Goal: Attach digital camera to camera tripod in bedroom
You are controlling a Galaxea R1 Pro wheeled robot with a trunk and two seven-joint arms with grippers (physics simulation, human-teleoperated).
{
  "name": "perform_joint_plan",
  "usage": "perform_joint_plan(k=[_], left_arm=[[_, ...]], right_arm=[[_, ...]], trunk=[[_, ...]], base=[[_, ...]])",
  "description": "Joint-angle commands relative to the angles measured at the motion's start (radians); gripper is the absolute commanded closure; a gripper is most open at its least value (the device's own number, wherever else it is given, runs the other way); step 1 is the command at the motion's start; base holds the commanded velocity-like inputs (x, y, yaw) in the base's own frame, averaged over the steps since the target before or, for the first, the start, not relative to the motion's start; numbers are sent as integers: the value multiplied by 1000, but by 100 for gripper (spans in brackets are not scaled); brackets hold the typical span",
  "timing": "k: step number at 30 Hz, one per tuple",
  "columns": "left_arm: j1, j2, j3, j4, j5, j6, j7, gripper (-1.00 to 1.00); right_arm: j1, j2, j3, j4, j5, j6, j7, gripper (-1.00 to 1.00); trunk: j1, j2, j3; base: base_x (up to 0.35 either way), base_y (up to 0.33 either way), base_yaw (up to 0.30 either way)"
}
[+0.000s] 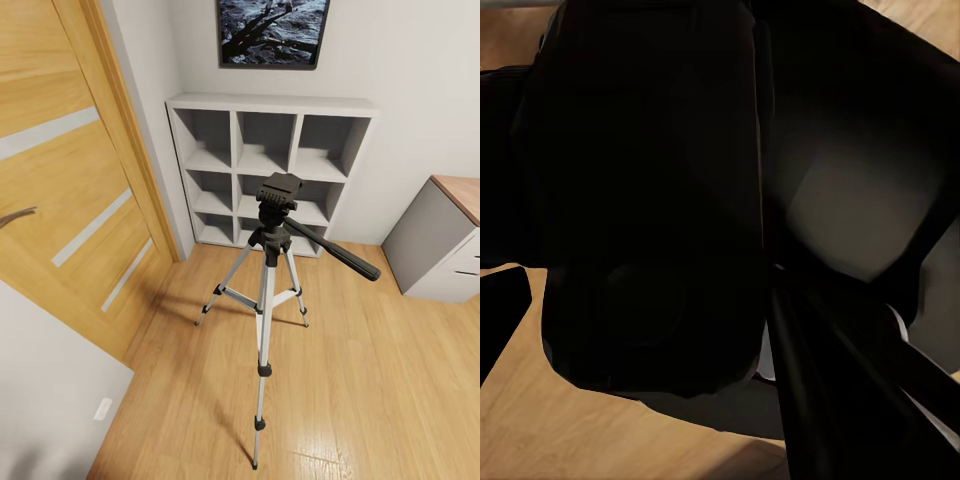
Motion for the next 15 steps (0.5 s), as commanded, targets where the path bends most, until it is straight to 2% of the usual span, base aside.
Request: perform_joint_plan(k=[1, 2, 5, 7, 8, 11, 15], left_arm=[[-1, 0, -8, 0, 8, 0, -5, 100], [-1, 0, -8, 0, 8, 0, -5, 100], [-1, 0, -8, 0, 8, 0, -5, 100], [-1, 0, -8, 0, 8, 0, -5, 100], [-1, 0, -8, 0, 8, 0, -5, 100], [0, 0, -8, 0, 8, 0, -5, 100], [-1, 0, -8, 0, 8, 0, -5, 100]], right_arm=[[0, -1, -2, -76, 7, 30, 4, -100], [0, -1, -3, -117, 7, 48, 5, -100], [0, -2, -4, -354, 6, 186, 11, -100], [0, -2, -5, -447, 5, 246, 13, -100], [0, -2, -6, -539, 4, 307, 17, -100], [0, -2, -7, -681, 3, 397, 30, -100], [0, -1, -8, -1040, -5, 623, 117, -100]], trunk=[[0, -1, -1], [0, -1, -1], [0, -1, -1], [0, -1, -1], [0, -1, -1], [0, -1, -1], [0, -1, -1]], base=[[0, 0, 0], [0, 0, 0], [0, 0, 0], [0, 0, 0], [0, 0, 0], [0, 0, 0], [0, 0, 0]])
